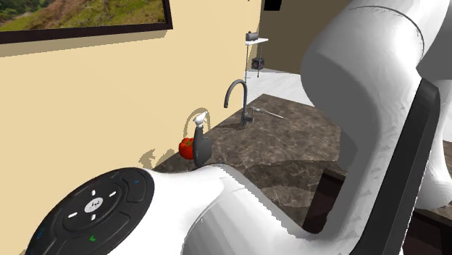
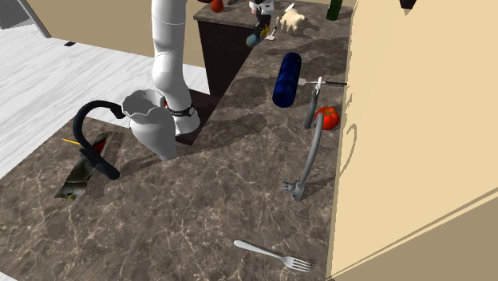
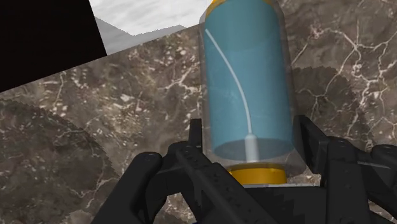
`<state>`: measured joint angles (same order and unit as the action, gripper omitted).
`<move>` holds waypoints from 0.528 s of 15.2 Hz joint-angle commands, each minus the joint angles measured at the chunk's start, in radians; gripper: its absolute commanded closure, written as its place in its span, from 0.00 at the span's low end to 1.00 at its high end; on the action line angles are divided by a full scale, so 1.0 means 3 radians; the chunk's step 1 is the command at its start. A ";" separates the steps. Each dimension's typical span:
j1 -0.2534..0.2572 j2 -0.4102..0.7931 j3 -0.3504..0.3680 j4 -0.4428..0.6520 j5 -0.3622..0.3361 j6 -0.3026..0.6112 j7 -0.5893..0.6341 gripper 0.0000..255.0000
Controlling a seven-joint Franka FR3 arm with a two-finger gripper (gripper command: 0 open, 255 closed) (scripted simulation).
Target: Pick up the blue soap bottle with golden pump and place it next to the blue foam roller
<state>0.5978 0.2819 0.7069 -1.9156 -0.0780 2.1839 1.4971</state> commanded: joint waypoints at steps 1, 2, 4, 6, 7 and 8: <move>0.0015 0.0053 -0.0018 -0.0042 -0.0041 0.0086 0.0018 1.00; 0.0023 0.0077 -0.0027 -0.0061 -0.0060 0.0124 0.0027 1.00; 0.0040 0.0127 -0.0046 -0.0096 -0.0099 0.0200 0.0046 1.00; 0.0058 0.0178 -0.0066 -0.0129 -0.0140 0.0275 0.0066 1.00; 0.0067 0.0205 -0.0078 -0.0144 -0.0160 0.0312 0.0076 1.00; 0.0077 0.0232 -0.0089 -0.0159 -0.0182 0.0349 0.0087 1.00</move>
<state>0.6174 0.3411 0.6846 -1.9586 -0.1243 2.2749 1.5197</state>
